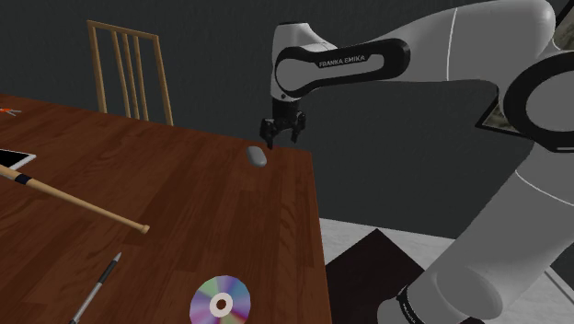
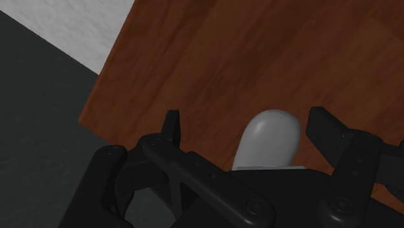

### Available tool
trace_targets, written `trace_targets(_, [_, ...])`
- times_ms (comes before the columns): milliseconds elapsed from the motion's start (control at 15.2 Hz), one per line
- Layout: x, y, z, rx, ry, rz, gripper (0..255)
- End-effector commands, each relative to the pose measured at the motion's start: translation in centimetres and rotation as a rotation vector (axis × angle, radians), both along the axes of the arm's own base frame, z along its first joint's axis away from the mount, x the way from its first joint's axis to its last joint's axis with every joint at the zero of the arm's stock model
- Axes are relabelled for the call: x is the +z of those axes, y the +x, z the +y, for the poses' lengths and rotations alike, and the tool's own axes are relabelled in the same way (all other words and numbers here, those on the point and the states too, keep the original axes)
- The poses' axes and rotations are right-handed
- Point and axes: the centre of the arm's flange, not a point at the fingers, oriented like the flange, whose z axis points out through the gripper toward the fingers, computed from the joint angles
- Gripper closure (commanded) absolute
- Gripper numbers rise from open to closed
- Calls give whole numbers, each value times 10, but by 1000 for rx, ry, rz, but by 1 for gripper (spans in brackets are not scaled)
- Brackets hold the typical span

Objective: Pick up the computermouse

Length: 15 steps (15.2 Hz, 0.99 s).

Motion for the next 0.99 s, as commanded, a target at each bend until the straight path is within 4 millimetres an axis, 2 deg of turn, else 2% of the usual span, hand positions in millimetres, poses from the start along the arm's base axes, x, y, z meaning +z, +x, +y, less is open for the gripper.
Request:
trace_targets(0, [-11, 23, 11, -22, -4, 6, 0])
trace_targets(462, [-54, 108, 30, -96, -20, 28, 0])
trace_targets(924, [-87, 111, 30, -99, -21, 29, 0])
